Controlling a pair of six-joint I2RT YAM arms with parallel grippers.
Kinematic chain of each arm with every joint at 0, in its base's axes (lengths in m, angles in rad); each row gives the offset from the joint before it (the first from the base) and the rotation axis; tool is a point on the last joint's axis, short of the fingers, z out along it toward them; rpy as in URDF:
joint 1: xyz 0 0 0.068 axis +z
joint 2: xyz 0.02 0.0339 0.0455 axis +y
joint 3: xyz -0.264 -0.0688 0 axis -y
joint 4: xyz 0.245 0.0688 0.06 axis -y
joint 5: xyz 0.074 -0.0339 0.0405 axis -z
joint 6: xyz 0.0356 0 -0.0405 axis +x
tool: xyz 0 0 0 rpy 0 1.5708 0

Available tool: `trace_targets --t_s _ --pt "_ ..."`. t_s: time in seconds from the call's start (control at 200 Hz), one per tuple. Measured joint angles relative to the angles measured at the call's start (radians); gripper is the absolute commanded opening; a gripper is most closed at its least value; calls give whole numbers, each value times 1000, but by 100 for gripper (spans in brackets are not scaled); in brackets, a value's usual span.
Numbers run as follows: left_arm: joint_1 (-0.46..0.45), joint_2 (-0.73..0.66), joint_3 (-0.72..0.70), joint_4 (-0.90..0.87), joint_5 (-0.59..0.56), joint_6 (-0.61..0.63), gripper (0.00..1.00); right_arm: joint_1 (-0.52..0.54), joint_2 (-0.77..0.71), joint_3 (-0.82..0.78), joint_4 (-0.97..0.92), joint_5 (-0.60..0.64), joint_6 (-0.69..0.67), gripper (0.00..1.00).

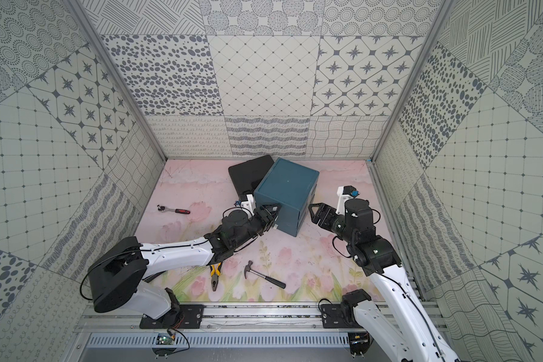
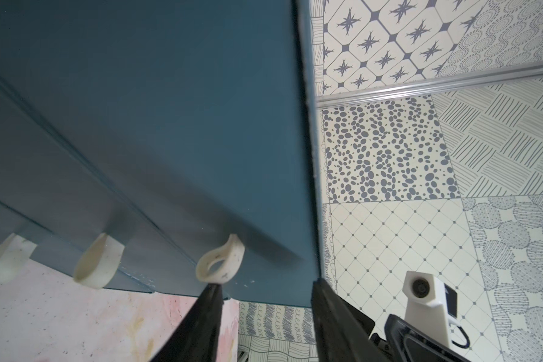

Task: Take the cookies out of the drawer
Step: Open the drawer in the storage box.

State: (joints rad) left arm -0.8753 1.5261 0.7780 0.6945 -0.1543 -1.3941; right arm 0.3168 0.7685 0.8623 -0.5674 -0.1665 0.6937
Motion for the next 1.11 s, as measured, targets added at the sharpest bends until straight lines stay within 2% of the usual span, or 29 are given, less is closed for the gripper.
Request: trace_targets --t_s 0.125,0.59,0.735,0.911,1.011,1.106 --pt "0 -3 -10 -5 -30 -31 57 0 -3 2 -1 4 -2 76" --pt "11 73 19 19 -31 -79 26 0 -27 17 -23 18 -13 76" --pt "15 79 25 29 -31 -80 19 0 -27 20 -29 16 -13 75" --pt "16 82 27 50 -29 -82 0 1 -27 30 -28 3 -21 72" --pt "17 78 26 48 -29 -85 0 19 -11 50 -40 -4 -38 70" --pt "16 62 18 39 -31 -84 0 79 30 95 -69 11 -71 68"
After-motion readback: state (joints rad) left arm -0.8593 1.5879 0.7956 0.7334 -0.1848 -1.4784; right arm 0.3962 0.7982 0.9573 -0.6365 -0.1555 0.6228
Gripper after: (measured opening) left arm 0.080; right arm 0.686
